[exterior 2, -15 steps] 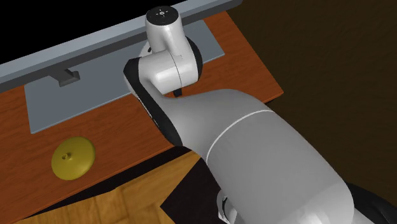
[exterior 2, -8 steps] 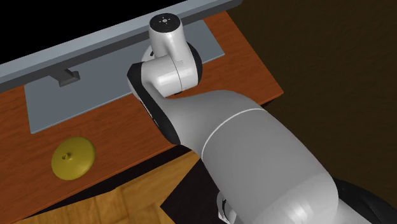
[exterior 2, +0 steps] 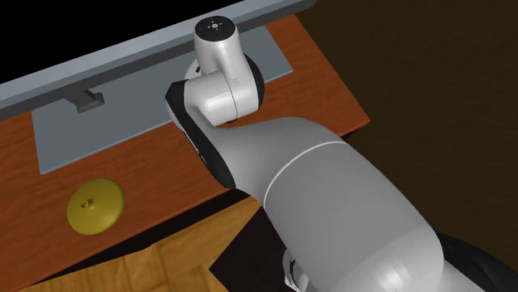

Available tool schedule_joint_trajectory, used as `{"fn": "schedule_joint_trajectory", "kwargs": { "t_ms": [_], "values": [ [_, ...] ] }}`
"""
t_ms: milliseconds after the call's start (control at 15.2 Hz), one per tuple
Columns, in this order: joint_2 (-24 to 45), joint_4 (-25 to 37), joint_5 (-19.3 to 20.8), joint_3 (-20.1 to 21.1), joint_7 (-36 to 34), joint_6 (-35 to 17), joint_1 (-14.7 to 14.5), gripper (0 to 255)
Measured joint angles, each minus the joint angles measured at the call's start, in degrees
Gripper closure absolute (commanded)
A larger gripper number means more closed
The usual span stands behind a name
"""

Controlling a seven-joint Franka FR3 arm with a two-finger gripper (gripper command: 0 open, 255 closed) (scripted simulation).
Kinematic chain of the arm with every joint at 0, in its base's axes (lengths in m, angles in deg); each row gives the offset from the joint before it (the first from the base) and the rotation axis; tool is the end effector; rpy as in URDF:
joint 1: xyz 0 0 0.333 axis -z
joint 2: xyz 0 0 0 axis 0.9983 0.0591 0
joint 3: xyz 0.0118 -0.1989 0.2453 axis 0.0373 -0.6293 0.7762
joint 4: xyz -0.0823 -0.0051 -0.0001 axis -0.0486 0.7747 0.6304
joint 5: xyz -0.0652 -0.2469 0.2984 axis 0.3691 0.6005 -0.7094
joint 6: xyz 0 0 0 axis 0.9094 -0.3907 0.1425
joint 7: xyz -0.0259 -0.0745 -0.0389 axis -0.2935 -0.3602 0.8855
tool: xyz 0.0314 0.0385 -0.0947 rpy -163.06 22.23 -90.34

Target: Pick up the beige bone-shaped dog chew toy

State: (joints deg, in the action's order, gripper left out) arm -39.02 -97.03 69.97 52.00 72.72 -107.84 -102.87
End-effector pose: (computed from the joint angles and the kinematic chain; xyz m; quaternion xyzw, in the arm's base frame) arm 0.5135 -0.1996 0.4231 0.8377 0.5434 0.0533 0.0125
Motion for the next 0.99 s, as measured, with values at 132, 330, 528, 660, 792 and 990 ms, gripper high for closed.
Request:
{"fn": "schedule_joint_trajectory", "kwargs": {
  "t_ms": [132, 330, 528, 660, 792, 990],
  "values": [
    [-0.62, 0.74, 0.57, 0.04, -0.45, 1.23, -0.04, 255],
    [-1.52, 2.12, 1.33, 0.14, -1.11, 3.28, -0.10, 255],
    [-2.19, 3.72, 1.88, 0.17, -1.50, 5.40, -0.09, 255],
    [-2.85, 4.73, 2.41, 0.30, -2.00, 6.89, -0.15, 255],
    [-3.29, 5.81, 2.76, 0.45, -2.45, 8.30, -0.23, 255],
    [-3.89, 7.37, 3.21, 0.53, -2.79, 10.32, -0.24, 255]
  ]
}}
